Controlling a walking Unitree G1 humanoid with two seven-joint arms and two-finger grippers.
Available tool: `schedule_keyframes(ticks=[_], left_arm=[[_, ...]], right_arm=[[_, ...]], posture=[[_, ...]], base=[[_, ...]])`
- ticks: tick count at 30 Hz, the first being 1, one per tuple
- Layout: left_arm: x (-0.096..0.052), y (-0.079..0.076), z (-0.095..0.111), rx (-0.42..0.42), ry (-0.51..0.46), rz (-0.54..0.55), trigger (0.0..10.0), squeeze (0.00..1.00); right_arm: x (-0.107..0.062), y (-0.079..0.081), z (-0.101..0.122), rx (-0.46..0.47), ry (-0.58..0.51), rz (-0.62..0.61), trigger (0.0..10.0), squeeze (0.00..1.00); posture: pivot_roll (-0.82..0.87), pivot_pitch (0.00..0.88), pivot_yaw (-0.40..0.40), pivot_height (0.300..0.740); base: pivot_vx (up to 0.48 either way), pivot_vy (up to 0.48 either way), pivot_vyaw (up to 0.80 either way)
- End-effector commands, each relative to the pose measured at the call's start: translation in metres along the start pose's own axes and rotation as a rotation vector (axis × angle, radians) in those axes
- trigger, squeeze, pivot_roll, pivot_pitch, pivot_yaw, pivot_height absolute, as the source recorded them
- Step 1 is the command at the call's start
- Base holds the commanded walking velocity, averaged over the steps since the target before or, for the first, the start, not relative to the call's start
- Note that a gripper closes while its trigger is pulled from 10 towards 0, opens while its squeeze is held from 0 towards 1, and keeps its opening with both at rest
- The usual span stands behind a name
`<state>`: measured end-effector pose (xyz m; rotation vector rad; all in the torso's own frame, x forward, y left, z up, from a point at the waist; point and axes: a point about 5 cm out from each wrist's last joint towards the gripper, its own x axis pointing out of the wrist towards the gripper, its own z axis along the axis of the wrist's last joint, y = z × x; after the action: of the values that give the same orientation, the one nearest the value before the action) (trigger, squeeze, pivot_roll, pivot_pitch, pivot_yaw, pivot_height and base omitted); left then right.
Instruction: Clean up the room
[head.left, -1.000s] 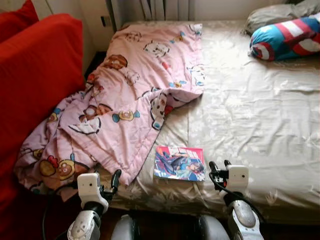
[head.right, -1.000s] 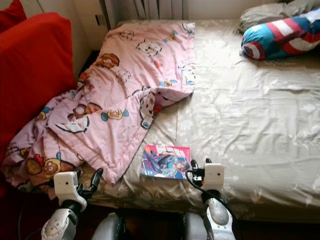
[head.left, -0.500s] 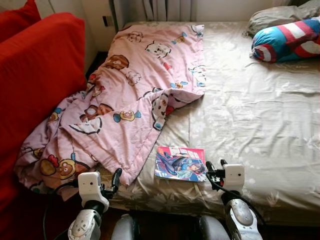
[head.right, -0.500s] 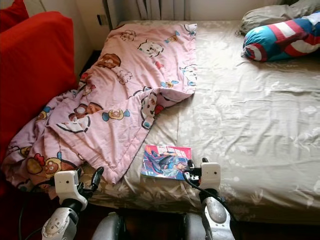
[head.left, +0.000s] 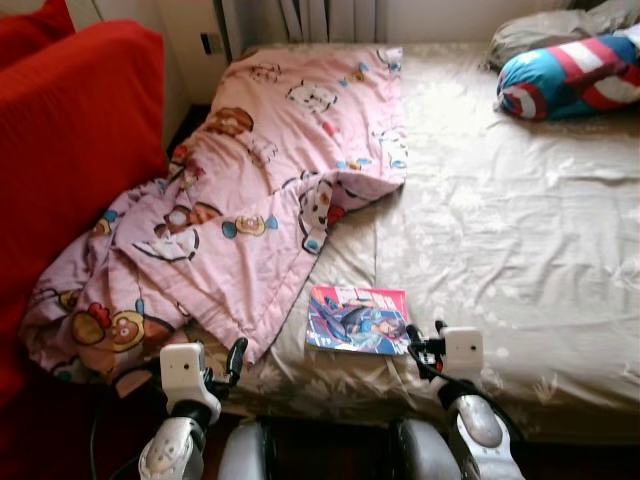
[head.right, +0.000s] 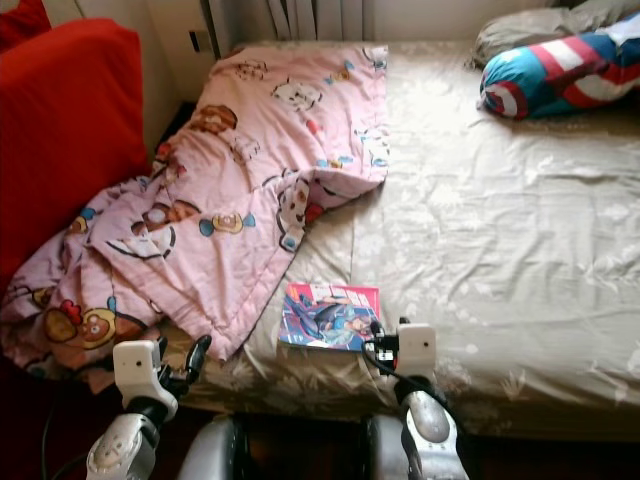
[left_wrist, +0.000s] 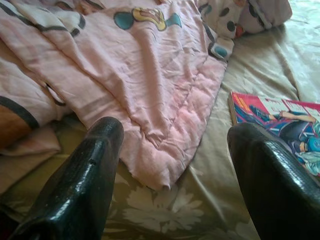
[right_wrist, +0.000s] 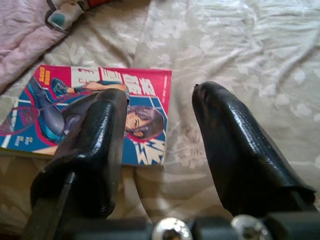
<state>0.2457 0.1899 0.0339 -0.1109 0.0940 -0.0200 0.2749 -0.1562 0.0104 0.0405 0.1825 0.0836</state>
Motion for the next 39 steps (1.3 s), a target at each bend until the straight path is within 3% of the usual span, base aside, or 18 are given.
schedule_keyframes(ticks=[1,14,19,39], left_arm=[[-0.003,0.002,-0.003,-0.008,0.016,0.005,10.0,0.00],[-0.002,0.000,-0.003,-0.005,0.017,-0.001,10.0,0.00],[-0.001,-0.001,-0.003,-0.004,0.014,-0.006,10.0,0.00],[-0.002,-0.002,-0.003,0.001,0.016,-0.018,10.0,0.00]], right_arm=[[-0.004,0.002,-0.007,0.005,0.022,0.007,10.0,0.00],[-0.004,0.008,-0.008,-0.007,0.023,0.060,10.0,0.00],[-0.003,0.010,-0.006,-0.014,0.015,0.071,10.0,0.00],[0.007,0.012,-0.001,-0.003,0.042,0.080,10.0,0.00]], posture=[[-0.08,0.173,0.050,0.601],[-0.08,0.172,0.050,0.601],[-0.07,0.170,0.049,0.601],[-0.07,0.186,0.057,0.601]], base=[[0.000,0.000,0.00],[0.000,0.000,0.00],[0.000,0.000,0.80],[0.000,0.000,0.00]])
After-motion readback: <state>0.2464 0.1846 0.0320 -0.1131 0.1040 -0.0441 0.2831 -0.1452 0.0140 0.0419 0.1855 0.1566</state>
